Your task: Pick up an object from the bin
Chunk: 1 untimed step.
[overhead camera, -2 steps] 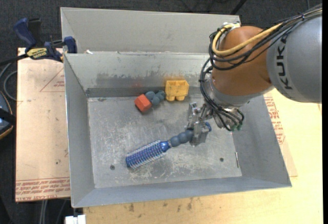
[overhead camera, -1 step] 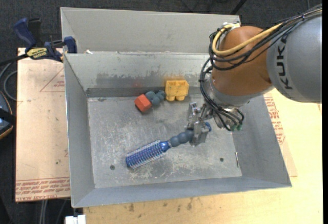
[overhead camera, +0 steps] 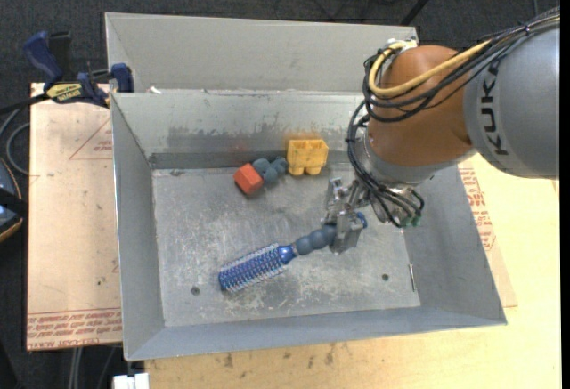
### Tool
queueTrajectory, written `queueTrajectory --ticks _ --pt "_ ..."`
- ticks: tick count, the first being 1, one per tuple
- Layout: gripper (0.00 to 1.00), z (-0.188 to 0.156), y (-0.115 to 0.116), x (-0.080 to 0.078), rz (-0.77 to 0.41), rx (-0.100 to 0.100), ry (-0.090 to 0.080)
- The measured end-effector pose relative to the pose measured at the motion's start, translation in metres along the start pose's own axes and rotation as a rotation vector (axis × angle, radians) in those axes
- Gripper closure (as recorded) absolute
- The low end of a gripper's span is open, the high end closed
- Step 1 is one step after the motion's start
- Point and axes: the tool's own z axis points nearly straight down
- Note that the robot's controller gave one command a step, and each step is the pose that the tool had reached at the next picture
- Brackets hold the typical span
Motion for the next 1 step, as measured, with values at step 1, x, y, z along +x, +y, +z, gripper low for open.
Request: queueTrajectory --ticks 1 --pt "1.00 0.0000 0.0000 0.0000 0.000 0.000 0.000"
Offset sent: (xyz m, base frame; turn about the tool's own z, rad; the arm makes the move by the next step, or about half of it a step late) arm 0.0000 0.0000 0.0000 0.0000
